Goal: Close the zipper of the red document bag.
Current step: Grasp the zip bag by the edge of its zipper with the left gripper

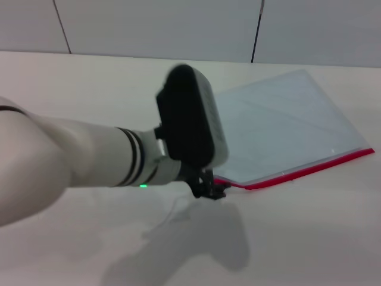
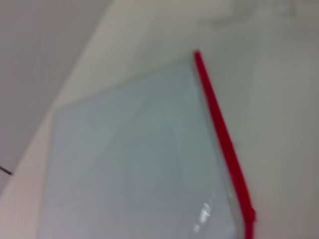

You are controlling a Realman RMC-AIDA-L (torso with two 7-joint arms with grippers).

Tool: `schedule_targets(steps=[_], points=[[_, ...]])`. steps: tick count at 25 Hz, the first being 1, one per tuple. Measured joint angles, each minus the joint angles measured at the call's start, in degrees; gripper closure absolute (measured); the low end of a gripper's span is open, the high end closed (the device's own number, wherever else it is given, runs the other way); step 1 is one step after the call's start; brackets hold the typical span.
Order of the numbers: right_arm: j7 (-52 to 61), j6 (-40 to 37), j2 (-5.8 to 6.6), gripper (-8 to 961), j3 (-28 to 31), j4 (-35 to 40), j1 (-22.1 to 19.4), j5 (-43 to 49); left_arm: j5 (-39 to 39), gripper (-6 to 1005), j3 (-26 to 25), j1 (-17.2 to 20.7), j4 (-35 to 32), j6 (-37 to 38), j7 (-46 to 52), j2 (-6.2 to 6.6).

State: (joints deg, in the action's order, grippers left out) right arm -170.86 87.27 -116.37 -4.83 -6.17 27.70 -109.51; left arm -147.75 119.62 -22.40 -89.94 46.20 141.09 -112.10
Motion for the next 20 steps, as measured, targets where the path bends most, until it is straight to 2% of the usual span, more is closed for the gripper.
schedule_targets(steps=[2,3,5,11,20], points=[[0.0,0.0,0.00,91,0.0,0.0,0.0,0.0,-3.5,158,-0.6,0.1,-0.1,3.8,-1.0,-2.43],[0.0,0.0,0.00,92,0.0,-0.1,0.1,0.0,-4.9,158,-0.5,0.0,-0.1,5.1,-1.1,-3.15],[0.0,0.0,0.00,93,0.0,-0.1,0.2,0.0,-7.2,158,0.0,-0.1,0.0,6.2,-0.9,-3.74],[0.0,0.0,0.00,97,0.0,-0.2,0.3,0.0,-9.0,157,1.1,-0.4,1.4,5.4,-1.3,-3.86],[0.0,0.0,0.00,102,0.0,-0.2,0.3,0.0,-8.9,157,1.3,-1.1,8.6,-4.7,-4.6,-3.89]])
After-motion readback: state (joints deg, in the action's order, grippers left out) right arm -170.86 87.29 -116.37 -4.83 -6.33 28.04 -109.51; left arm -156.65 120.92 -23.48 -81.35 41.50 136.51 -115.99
